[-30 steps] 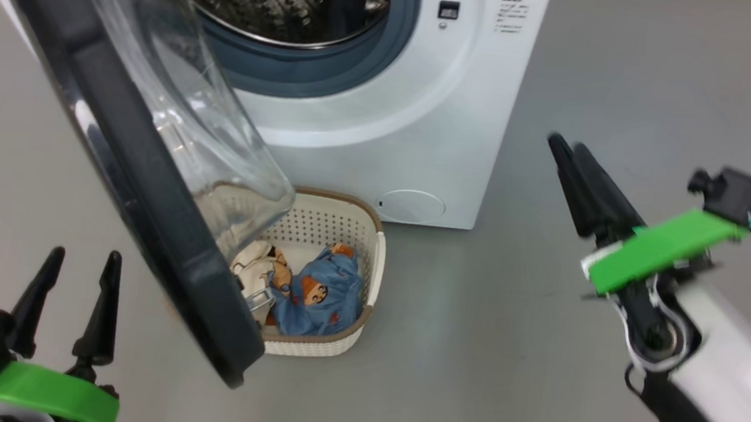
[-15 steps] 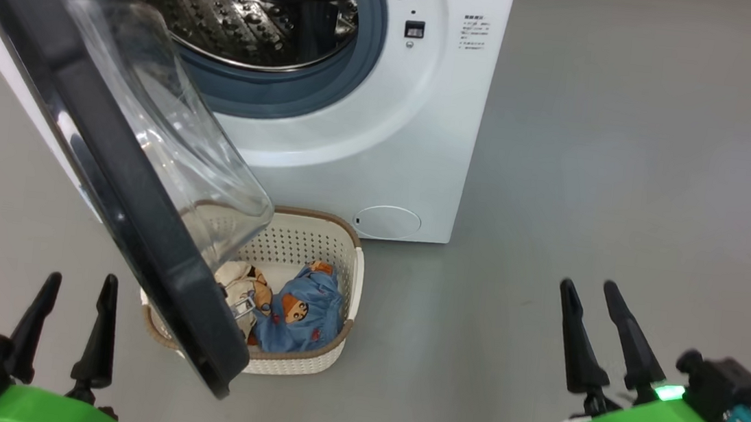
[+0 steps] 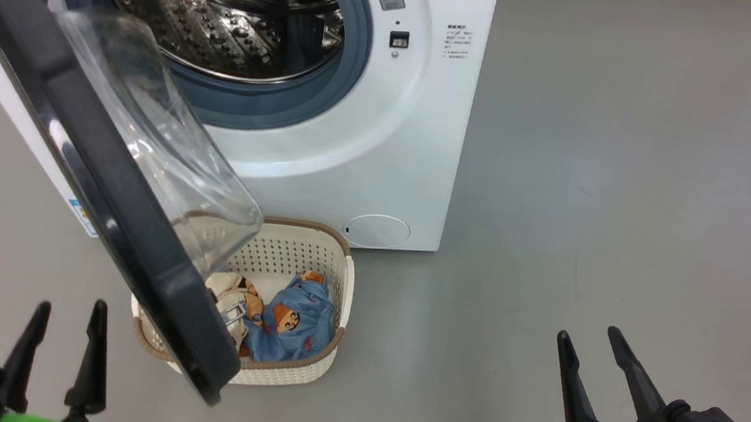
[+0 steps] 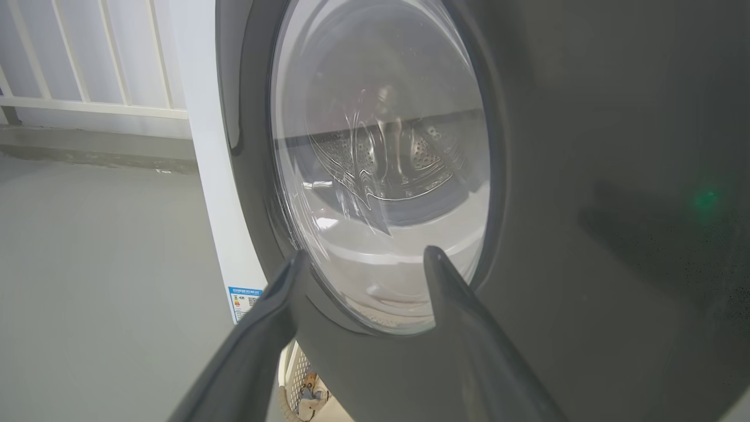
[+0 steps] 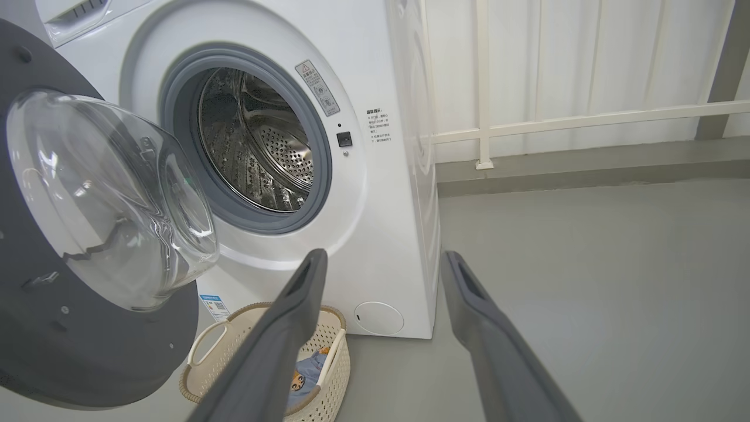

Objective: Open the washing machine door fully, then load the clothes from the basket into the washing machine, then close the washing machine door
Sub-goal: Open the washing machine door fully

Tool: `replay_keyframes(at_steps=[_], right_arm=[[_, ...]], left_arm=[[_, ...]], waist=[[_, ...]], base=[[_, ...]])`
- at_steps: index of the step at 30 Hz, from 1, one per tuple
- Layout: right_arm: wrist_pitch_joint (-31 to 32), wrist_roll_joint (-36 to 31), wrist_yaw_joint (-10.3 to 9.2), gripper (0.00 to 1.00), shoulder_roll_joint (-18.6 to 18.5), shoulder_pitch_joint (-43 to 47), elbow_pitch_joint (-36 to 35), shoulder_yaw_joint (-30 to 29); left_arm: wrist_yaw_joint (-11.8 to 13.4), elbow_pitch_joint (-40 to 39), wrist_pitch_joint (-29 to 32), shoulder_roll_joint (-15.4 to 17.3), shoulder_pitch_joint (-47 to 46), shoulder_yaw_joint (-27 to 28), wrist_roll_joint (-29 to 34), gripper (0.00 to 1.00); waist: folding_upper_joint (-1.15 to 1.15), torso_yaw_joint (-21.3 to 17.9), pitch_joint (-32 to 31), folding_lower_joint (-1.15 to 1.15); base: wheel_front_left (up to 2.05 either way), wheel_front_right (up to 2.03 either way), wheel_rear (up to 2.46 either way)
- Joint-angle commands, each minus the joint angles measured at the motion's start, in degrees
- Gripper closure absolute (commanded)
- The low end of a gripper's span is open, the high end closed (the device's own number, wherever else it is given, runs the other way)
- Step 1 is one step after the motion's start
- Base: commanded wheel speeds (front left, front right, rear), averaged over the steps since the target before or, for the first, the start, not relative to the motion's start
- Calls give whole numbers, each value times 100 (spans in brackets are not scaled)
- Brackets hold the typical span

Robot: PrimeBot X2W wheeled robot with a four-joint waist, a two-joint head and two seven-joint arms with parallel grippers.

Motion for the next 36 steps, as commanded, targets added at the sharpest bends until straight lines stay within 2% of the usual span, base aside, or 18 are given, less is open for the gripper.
replay_keyframes(at_steps=[1, 6, 18, 36], right_arm=[[-67, -135, 9, 0, -2, -30, -221, 91], [-67, -404, 9, 0, -1, 149, -286, -27], [-68, -563, 9, 0, -1, 474, -294, -265], [-68, -518, 9, 0, -1, 563, -212, -287]], left_arm=[[-14, -174, -37, 57, -12, 251, 106, 0], [-14, -228, -37, -61, 147, 298, 199, 0], [-14, -332, -37, -226, 403, 420, 330, 0], [-14, -242, -37, -338, 563, 388, 472, 0]], waist=[[0, -14, -21, 0], [0, -36, -83, 0], [0, -75, -197, 0], [0, -52, -368, 0]], base=[[0, 0, 0], [0, 0, 0], [0, 0, 0], [0, 0, 0]])
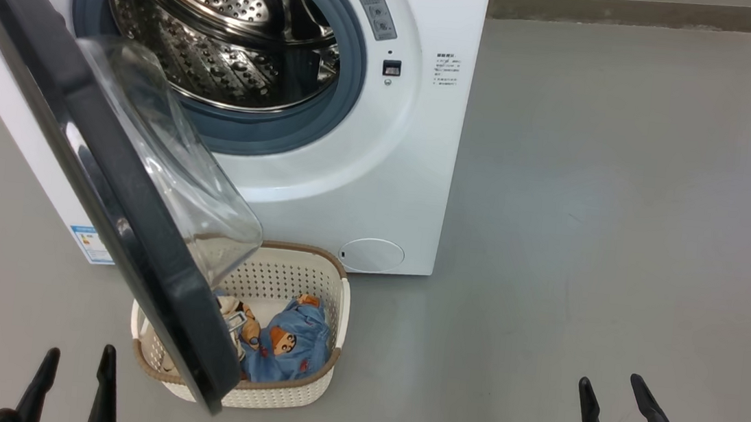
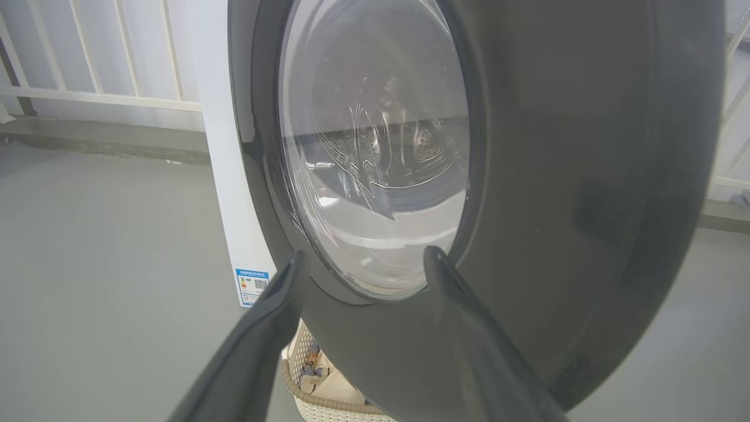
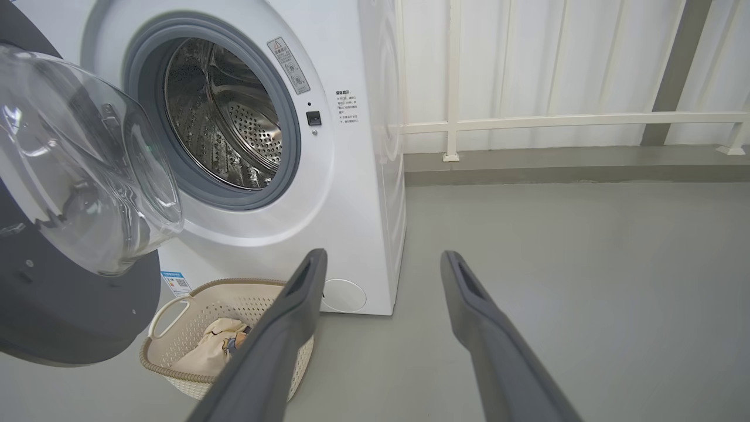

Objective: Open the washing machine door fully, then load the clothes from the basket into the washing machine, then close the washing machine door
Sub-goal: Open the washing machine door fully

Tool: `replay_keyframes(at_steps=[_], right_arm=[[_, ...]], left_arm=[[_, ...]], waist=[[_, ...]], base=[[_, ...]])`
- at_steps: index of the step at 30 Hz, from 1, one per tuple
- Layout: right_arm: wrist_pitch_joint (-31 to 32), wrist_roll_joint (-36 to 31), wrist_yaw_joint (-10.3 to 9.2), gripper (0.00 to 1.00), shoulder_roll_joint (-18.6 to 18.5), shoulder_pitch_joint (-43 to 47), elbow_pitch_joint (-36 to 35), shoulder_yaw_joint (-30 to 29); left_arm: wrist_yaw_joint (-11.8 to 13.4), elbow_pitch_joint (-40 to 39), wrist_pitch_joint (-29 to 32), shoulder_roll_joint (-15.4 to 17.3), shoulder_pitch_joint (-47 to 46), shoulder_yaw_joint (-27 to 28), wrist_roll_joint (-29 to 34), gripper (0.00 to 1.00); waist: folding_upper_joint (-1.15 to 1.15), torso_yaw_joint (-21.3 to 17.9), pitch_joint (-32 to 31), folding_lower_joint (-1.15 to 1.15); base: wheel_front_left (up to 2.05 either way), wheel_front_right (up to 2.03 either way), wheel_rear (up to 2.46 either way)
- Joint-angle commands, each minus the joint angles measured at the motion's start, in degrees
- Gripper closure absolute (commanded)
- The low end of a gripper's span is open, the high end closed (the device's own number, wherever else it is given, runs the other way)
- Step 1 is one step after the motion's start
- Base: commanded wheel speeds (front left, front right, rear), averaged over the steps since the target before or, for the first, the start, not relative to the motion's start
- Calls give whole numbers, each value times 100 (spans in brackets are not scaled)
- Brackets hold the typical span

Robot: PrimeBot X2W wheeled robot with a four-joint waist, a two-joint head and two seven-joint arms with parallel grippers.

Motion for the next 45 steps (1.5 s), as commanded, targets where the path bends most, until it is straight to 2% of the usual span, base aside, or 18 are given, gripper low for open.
replay_keyframes(at_steps=[1, 18, 19, 20, 26, 30, 34, 39, 45], right_arm=[[-68, 6, 9, 0, -35, -70, -115, 126], [-68, 49, 9, 0, -35, -108, -1, 140], [-68, 48, 9, 0, -35, -116, 2, 136], [-68, 45, 9, 0, -35, -123, 5, 130], [-68, 57, 9, 0, -35, -157, 16, 80], [-68, 82, 9, 0, -35, -174, 21, 55], [-68, 89, 9, 0, -35, -173, 24, 38], [-68, 102, 9, 0, -35, -189, 30, -14], [-68, 84, 9, 0, -35, -217, 45, 7]], left_arm=[[-14, -108, -37, 74, -75, 181, 68, 0], [-14, -134, -37, 88, -103, 115, 41, 0], [-14, -131, -37, 97, -104, 107, 36, 67], [-14, -124, -37, 109, -104, 90, 30, 100], [-14, -391, -37, 140, -207, 160, 17, 100], [-14, -995, -37, 168, -461, 464, 80, 100], [-14, -1607, -37, 282, -724, 492, 106, 100], [-14, -2589, -37, 627, -1405, 99, 32, 100], [-14, -3269, 68, 895, -2255, -1167, -250, 100]], waist=[[0, 8, -1, 0], [0, 47, 35, 0], [0, 49, 41, 0], [0, 51, 41, 0], [0, 78, 42, 0], [0, 100, 28, 0], [0, 122, 10, 0], [0, 145, -17, 0], [0, 135, -37, 0]], base=[[0, 0, 0], [0, 0, 0], [0, 0, 0], [0, 0, 0], [0, 0, 0], [0, 0, 0], [0, 0, 0], [0, 0, 0], [0, 0, 0]])
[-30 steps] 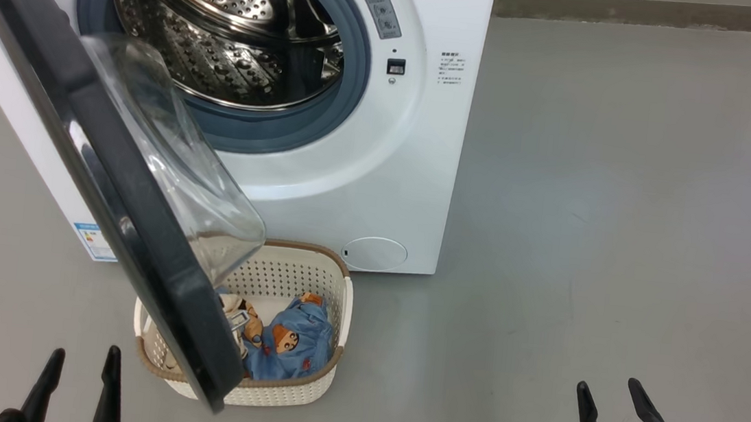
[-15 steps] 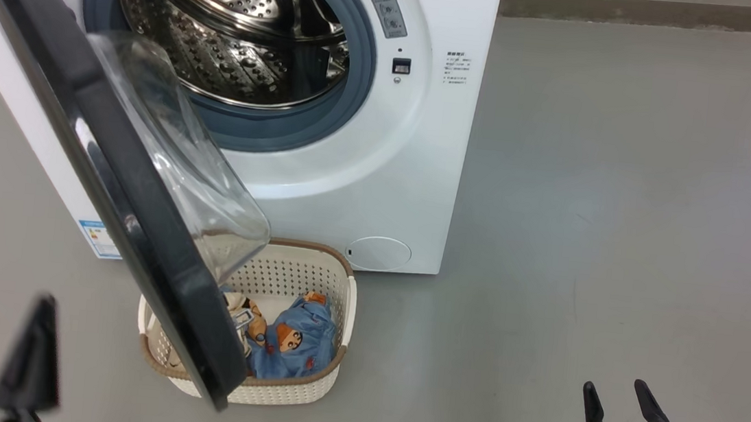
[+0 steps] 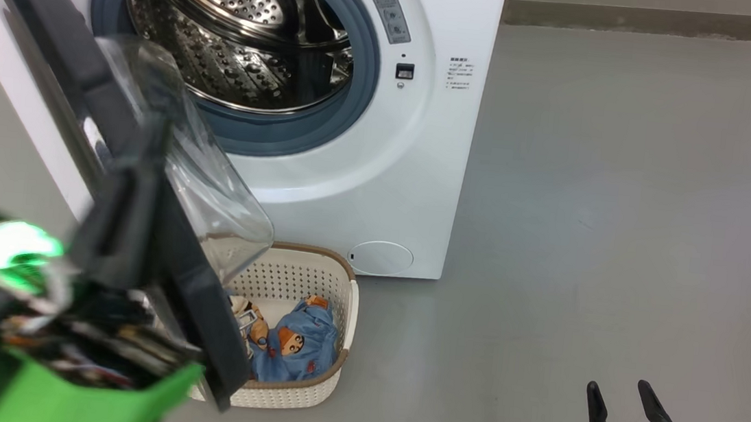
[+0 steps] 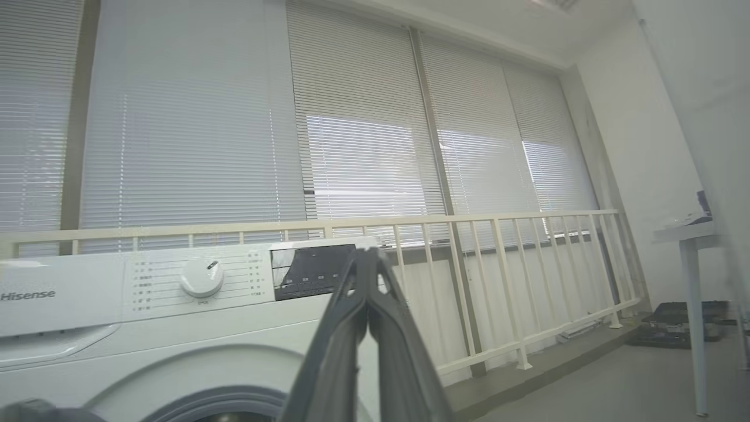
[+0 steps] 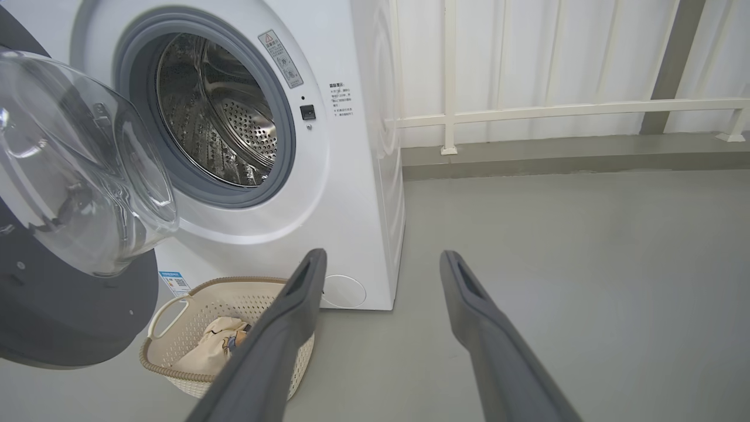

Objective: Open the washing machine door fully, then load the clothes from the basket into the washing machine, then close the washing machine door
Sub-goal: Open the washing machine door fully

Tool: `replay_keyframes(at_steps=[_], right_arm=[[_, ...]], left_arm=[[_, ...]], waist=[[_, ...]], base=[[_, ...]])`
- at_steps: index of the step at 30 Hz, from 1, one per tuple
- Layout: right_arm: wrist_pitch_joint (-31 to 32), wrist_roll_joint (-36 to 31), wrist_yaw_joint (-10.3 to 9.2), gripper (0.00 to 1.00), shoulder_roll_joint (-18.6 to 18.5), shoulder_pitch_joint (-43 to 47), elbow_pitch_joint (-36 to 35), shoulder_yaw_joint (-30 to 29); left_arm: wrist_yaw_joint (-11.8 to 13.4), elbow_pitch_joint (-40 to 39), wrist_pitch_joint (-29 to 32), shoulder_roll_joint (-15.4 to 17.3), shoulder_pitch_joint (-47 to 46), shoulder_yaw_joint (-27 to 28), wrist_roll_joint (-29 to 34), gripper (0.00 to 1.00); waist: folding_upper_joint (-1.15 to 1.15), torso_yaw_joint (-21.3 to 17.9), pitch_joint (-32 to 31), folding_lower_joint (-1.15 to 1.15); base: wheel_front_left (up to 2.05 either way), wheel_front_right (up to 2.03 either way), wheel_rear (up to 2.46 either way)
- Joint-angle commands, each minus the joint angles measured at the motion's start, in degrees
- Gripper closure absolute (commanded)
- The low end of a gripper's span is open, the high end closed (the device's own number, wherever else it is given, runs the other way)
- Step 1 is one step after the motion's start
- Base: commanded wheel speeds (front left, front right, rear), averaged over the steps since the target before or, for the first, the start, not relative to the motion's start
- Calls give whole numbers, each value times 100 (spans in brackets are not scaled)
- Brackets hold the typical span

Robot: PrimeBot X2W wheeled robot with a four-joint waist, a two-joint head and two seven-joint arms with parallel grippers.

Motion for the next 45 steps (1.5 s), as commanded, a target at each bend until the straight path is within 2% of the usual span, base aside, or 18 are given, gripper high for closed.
replay_keyframes(at_steps=[1, 5, 10, 15, 18, 27, 36, 45], right_arm=[[-68, -15, 9, 0, -50, -209, -110, 145], [-68, -2, 9, 0, -50, -214, -95, 173], [-68, 8, 9, 0, -50, -196, -79, 155], [-68, 0, 9, 0, -50, -200, -75, 169], [-68, -8, 9, 0, -50, -217, -62, 191], [-68, -42, 9, 0, -50, -249, -56, 211], [-68, -21, 9, 0, -50, -326, -8, 223], [-68, 15, 9, 0, -50, -379, 3, 266]], left_arm=[[-14, -210, 84, 134, -393, -93, -61, 100], [-14, -256, 226, -6, -575, -914, -154, 100], [-14, 39, 281, -150, -308, -1813, -242, 100], [-14, 598, 202, -103, 8, -2657, -284, 100], [-14, 941, 142, -44, 116, -2909, -310, 100], [28, 1775, -25, 6, 219, -2602, -353, 100], [29, 2132, -59, -51, 286, -2362, -346, 100], [15, 2516, -62, -41, 230, -2025, -330, 100]], waist=[[0, -18, 4, 0], [0, -69, 22, 0], [0, -75, 66, 0], [0, -14, 130, 0], [0, 31, 163, 0], [0, 143, 286, 0], [0, 314, 378, 0], [0, 303, 472, 0]], base=[[0, 0, 0], [0, 0, 0], [0, 0, 0], [0, 0, 0], [0, 0, 0], [0, 0, 0], [0, 0, 0], [0, 0, 0]])
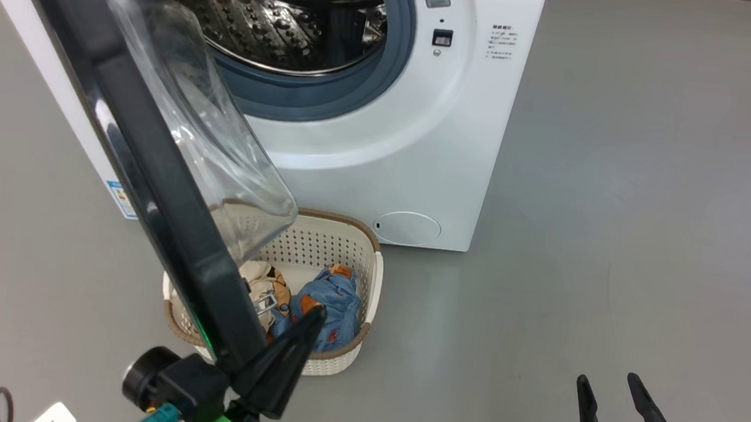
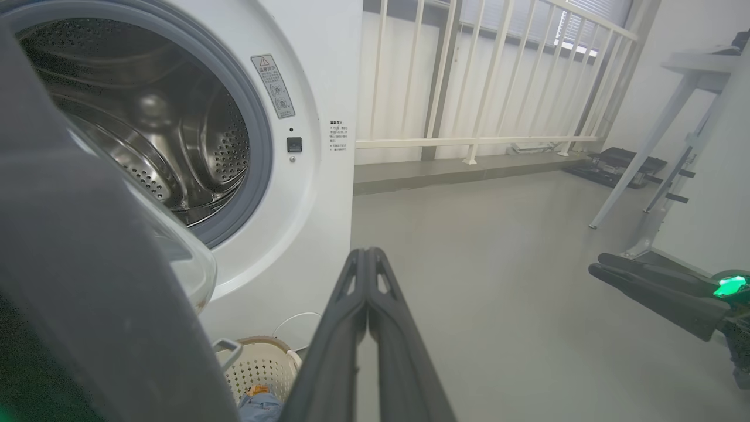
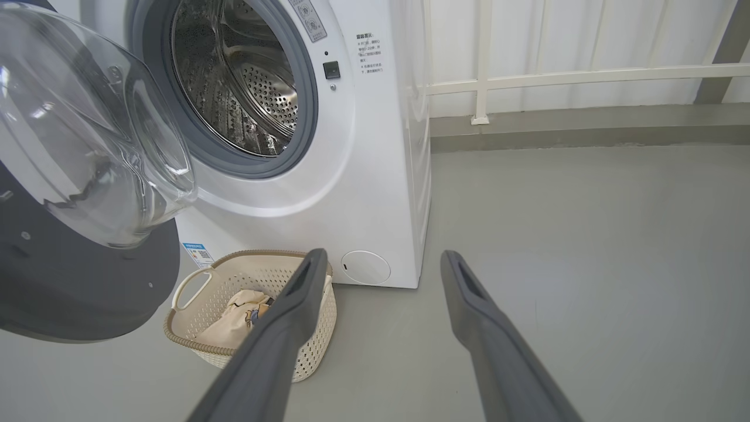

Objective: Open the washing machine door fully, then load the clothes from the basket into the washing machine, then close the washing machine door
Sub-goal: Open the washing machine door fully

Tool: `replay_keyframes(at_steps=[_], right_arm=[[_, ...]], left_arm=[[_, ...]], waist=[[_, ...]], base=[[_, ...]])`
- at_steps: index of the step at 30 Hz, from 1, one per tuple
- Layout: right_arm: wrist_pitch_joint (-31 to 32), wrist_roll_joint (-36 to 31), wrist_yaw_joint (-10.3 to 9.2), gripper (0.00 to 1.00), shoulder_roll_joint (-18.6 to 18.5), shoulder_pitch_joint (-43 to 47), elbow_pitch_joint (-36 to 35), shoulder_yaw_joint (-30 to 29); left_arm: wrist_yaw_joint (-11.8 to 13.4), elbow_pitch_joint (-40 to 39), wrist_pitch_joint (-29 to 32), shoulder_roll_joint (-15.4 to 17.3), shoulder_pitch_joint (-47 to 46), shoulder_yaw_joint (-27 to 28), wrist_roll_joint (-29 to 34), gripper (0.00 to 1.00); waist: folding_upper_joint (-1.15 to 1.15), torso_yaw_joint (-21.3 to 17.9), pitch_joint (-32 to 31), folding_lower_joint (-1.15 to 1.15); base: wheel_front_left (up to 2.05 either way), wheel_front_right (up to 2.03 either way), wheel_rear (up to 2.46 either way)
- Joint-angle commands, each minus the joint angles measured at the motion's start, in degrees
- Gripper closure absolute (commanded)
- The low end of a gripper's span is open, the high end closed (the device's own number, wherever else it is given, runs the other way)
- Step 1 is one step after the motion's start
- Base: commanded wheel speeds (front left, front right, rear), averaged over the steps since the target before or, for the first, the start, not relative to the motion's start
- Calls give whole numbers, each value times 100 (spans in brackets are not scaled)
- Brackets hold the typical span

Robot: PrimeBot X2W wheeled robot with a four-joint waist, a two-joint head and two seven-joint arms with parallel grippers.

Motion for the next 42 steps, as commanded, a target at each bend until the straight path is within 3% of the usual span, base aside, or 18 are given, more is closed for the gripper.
replay_keyframes(at_steps=[1, 29, 42], right_arm=[[-68, 13, 9, 0, -50, -227, -135, 151], [-68, 14, 9, 0, -50, -364, -7, 171], [-68, 88, 9, 0, -50, -388, 68, 211]], left_arm=[[10, -73, -36, 62, -190, 254, -7, 100], [-12, 330, -37, -105, -242, 678, -214, 100], [116, 509, -37, -155, -159, 892, -181, 100]], waist=[[0, -20, 24, 0], [0, 221, 227, 0], [0, 381, 215, 0]], base=[[0, 0, 0], [0, 0, 0], [0, 0, 0]])
